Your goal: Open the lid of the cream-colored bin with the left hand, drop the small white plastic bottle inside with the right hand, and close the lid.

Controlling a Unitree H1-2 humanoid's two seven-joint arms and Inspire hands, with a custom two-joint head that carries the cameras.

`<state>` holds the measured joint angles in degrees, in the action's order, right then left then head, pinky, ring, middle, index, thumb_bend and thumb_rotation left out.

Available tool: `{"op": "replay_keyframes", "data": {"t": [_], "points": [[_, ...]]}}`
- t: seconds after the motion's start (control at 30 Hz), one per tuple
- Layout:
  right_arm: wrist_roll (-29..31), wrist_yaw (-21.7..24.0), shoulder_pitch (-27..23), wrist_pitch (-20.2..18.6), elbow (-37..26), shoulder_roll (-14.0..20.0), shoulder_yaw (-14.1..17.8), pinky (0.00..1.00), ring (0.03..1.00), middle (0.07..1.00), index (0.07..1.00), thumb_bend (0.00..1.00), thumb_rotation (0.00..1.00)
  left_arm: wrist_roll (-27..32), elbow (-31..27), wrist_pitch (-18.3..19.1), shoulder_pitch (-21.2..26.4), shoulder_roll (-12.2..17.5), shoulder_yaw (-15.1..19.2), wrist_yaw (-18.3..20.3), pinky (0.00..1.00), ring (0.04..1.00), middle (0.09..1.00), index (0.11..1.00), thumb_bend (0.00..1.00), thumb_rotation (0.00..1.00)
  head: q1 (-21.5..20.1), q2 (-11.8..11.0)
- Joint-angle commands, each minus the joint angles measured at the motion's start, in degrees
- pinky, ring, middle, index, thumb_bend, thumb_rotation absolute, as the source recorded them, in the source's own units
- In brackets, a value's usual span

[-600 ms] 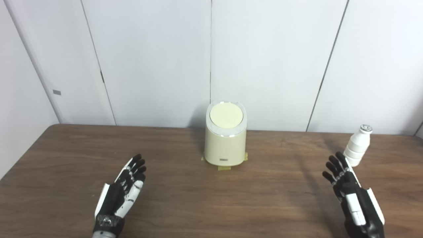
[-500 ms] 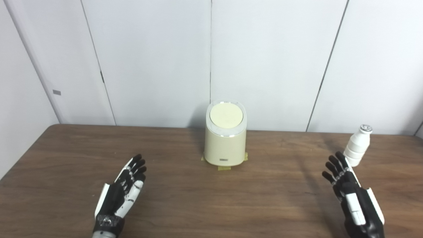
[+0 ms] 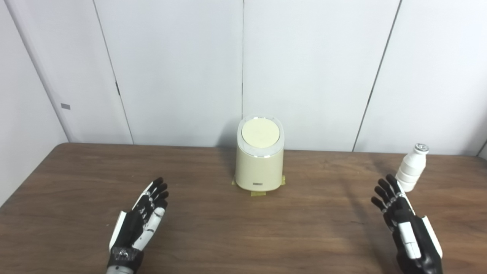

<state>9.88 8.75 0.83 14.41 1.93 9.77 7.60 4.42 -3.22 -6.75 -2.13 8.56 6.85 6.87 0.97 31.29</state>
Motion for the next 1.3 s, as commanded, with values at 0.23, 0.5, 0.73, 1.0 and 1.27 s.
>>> {"op": "replay_keyframes", "data": {"t": [0.23, 0.5, 0.73, 1.0, 1.27], "points": [[0.6, 1.0, 7.2, 1.0, 9.9, -1.5, -0.9, 0.89, 0.941, 0.952, 0.962, 0.63, 0.86, 0.9, 4.1, 1.9, -4.7, -2.4, -1.0, -0.6, 0.85, 0.892, 0.909, 0.948, 0.40, 0.53, 0.6, 0.7], [1.6, 1.5, 6.9, 0.7, 10.3, -1.9, -0.7, 0.89, 0.937, 0.948, 0.960, 0.64, 0.83, -0.2, -5.1, 8.0, -3.6, -2.0, -0.9, -1.6, 0.83, 0.915, 0.943, 0.990, 0.57, 0.34, 0.6, 0.7], [1.4, 1.5, 6.6, 0.8, 10.7, -2.2, -1.0, 0.88, 0.943, 0.953, 0.963, 0.65, 0.83, -5.6, -13.8, 15.4, 2.8, 0.6, -2.2, -2.6, 0.83, 0.871, 0.917, 0.972, 0.66, 0.23, 0.3, 0.5], [0.9, 1.3, 6.7, 1.1, 10.8, -2.2, -1.2, 0.87, 0.942, 0.953, 0.962, 0.64, 0.83, -11.4, -14.6, 21.1, 13.1, 2.3, -4.7, -2.5, 0.87, 0.823, 0.888, 0.947, 0.77, 0.17, -0.1, 0.3], [0.7, 1.2, 6.6, 1.0, 10.9, -2.2, -1.2, 0.87, 0.941, 0.950, 0.962, 0.63, 0.83, -15.0, -10.8, 25.6, 21.5, 2.0, -7.1, -2.6, 0.74, 0.841, 0.884, 0.926, 0.82, 0.14, -0.4, 0.2]]}}
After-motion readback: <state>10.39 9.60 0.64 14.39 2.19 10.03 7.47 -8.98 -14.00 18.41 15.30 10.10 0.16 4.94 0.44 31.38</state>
